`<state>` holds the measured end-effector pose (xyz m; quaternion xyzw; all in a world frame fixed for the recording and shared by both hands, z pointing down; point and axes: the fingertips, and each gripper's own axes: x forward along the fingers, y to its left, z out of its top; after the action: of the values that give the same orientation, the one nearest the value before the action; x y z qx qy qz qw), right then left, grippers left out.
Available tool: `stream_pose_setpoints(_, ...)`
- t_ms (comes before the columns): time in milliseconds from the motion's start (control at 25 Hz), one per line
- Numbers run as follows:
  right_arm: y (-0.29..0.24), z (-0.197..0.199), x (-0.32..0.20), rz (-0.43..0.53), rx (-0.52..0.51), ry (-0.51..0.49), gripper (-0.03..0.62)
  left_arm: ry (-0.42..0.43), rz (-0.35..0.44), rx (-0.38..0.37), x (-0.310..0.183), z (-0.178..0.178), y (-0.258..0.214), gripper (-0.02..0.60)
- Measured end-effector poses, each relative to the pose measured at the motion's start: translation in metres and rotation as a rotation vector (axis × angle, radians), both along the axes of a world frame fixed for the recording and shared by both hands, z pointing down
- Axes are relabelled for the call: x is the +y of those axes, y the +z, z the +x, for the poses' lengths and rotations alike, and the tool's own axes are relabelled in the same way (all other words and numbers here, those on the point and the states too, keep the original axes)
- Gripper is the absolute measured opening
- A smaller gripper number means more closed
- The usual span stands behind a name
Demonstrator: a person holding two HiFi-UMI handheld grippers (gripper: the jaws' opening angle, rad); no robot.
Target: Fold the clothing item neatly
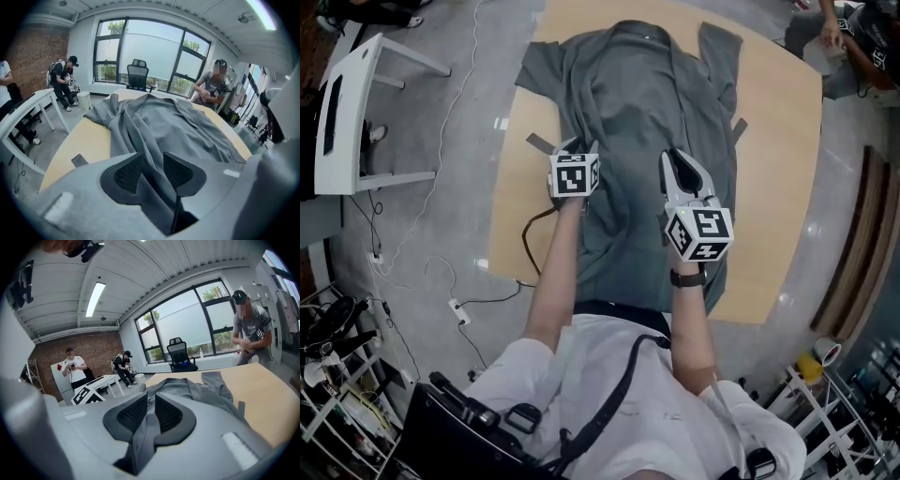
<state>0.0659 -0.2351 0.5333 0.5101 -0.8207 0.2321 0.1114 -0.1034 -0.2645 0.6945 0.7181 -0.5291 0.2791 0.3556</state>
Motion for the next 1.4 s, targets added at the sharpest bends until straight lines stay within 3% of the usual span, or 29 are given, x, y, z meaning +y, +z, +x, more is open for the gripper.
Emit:
stream_pose_setpoints(160,0.005,-0.007,0.0,-0.008,0.001,-0.008,0.052,0.012,-0.044,-0.032,0.0,0.001,0.012,0.145)
stream_pose_setpoints(400,0.015,0.003,0.007,-0.025,0.027,0.012,0.054,0.008,-0.028,-0.085,0.003,-0.004,0.018,0.007)
stream_pose_setpoints(600,0.037,0.036,0.013,-0.055,0.086,0.062,0.06,0.02,0.003,-0.03,0.004,0.006,-0.005,0.006)
stream_pose_setpoints(800,0.064,0.09,0.011,-0.09,0.224,0.091,0.039,0.105,0.054,0.035,0.001,0.033,-0.039,0.006)
stream_pose_setpoints(960,0.092,0.121,0.006,-0.111,0.387,0.047,0.081,0.162,0.074,0.057,-0.002,0.054,-0.049,0.006)
stream_pose_setpoints(1200,0.142,0.116,0.017,-0.206,0.575,-0.158,0.126,0.211,0.082,0.076,-0.002,0.075,-0.051,0.006)
stream_pose_setpoints(1400,0.182,0.119,0.022,-0.258,0.69,-0.181,0.135,0.229,0.075,0.079,0.001,0.085,-0.046,0.006)
